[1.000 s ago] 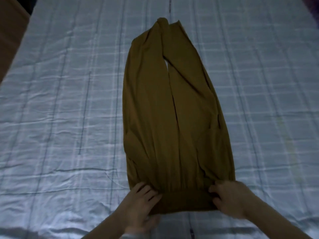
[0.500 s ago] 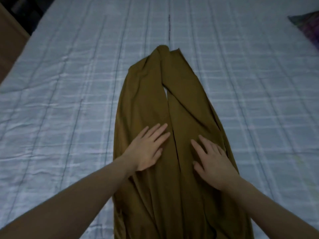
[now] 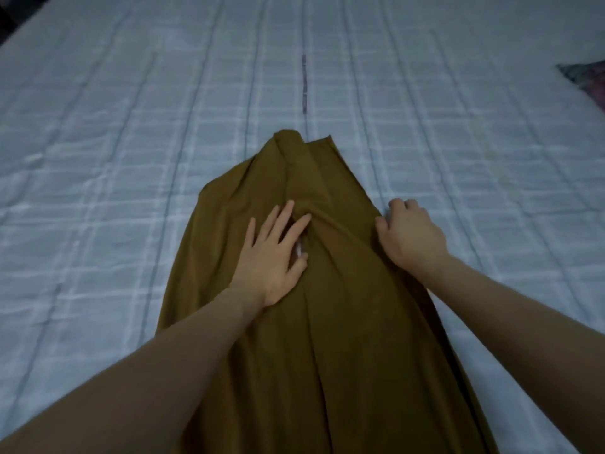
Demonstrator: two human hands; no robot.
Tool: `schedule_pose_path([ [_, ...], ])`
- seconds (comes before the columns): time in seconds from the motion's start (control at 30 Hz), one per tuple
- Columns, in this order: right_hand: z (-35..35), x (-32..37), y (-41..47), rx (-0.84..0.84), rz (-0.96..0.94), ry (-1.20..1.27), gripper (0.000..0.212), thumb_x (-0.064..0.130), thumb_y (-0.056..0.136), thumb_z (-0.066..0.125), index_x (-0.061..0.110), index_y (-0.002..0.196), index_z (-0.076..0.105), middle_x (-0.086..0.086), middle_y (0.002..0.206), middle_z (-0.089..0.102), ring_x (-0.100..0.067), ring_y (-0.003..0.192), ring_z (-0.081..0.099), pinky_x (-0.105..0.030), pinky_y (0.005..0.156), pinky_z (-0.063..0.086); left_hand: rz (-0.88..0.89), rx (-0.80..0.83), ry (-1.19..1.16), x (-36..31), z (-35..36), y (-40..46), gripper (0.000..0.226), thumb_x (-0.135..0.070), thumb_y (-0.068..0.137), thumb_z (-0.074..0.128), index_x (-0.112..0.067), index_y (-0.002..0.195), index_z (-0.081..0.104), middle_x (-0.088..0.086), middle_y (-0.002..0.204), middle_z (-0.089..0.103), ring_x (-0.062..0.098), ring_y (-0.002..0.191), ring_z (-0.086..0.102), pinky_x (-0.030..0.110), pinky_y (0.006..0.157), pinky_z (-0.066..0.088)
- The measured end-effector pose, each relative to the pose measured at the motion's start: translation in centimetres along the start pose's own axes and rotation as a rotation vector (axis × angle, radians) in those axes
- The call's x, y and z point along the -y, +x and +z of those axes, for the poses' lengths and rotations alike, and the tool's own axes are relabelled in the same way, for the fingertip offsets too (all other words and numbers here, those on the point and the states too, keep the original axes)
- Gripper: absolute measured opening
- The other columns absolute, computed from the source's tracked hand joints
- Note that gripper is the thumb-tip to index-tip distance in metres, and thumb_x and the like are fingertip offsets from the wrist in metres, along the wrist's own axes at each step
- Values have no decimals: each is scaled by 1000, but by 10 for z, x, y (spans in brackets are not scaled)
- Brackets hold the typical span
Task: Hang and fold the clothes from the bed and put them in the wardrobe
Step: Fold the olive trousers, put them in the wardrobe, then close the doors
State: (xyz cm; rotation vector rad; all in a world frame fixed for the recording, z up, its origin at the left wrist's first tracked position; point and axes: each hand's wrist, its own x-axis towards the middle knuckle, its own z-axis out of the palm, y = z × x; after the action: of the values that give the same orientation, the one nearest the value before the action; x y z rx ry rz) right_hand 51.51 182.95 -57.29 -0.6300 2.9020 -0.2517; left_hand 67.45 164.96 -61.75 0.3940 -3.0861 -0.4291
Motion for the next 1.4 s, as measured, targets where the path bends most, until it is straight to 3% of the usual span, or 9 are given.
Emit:
schedule_pose_path([
  [0.13, 7, 35, 64, 14, -27, 157, 48, 53, 90, 53, 14, 119, 53, -9, 116, 55, -28, 107, 54, -46, 84, 50, -33, -35, -52, 8, 18, 2, 76, -57, 94, 37, -41, 153, -7, -8, 163, -16, 12, 150, -7, 46, 121, -4],
  [0.3, 7, 31, 117, -110, 95, 338, 17, 32, 92, 53, 19, 85, 60, -12, 93, 67, -32, 90, 63, -36, 74, 48, -25, -46, -81, 9, 18, 1, 81, -58, 91, 39, -37, 154, -8, -4, 164, -9, 12, 151, -5, 45, 121, 0],
  [0.53, -15, -42, 165, -116, 421, 275, 28, 22, 93, 46, 1, 108, 56, -23, 118, 57, -41, 104, 56, -43, 83, 47, -35, -2, -106, 12, 20, 6, 64, -55, 97, 27, -40, 155, 6, -5, 164, -5, 13, 151, -6, 47, 119, 3],
  [0.67, -7, -12, 145, -484, 76, 213, 30, 8, 85, 47, 8, 114, 50, -15, 120, 48, -34, 104, 50, -47, 83, 44, -34, -3, -108, 13, 20, 6, 62, -49, 96, 30, -39, 155, 11, -6, 164, 1, 13, 151, -3, 48, 119, 6],
  [0.8, 6, 10, 132, -214, -344, 209, 49, 0, 83, 48, 10, 131, 48, -11, 128, 48, -27, 114, 48, -36, 91, 42, -30, -4, -111, 13, 20, 6, 62, -47, 96, 33, -38, 154, 15, -5, 164, 2, 12, 151, -3, 46, 120, 3],
  [1.1, -39, 74, 191, 374, -469, -97, 54, 8, 90, 47, 35, 136, 48, -5, 127, 36, -30, 103, 53, -39, 92, 47, -42, 17, -99, 14, 20, 7, 62, -46, 96, 35, -38, 154, 16, -6, 164, 2, 12, 151, -3, 48, 120, 6],
  [1.2, -51, 99, 200, 344, -440, -185, 28, 27, 92, 49, 26, 119, 58, -7, 123, 52, -30, 111, 52, -42, 94, 45, -42, 17, -108, 14, 20, 7, 63, -47, 96, 36, -38, 154, 15, -7, 164, 1, 11, 151, -3, 48, 120, 6],
  [1.3, -57, 111, 193, 282, -332, -545, 44, 57, 84, 56, 17, 100, 48, -4, 97, 50, -32, 97, 55, -39, 76, 42, -45, 17, -106, 14, 19, 7, 62, -47, 96, 35, -38, 154, 16, -7, 164, 1, 11, 151, -4, 47, 120, 6],
  [1.4, -50, 111, 194, 307, -282, -590, 25, 30, 90, 54, 6, 99, 58, -4, 79, 50, -29, 78, 57, -35, 69, 43, -42, 24, -106, 15, 20, 7, 63, -47, 96, 35, -38, 155, 15, -7, 164, 0, 11, 151, -4, 47, 120, 5],
])
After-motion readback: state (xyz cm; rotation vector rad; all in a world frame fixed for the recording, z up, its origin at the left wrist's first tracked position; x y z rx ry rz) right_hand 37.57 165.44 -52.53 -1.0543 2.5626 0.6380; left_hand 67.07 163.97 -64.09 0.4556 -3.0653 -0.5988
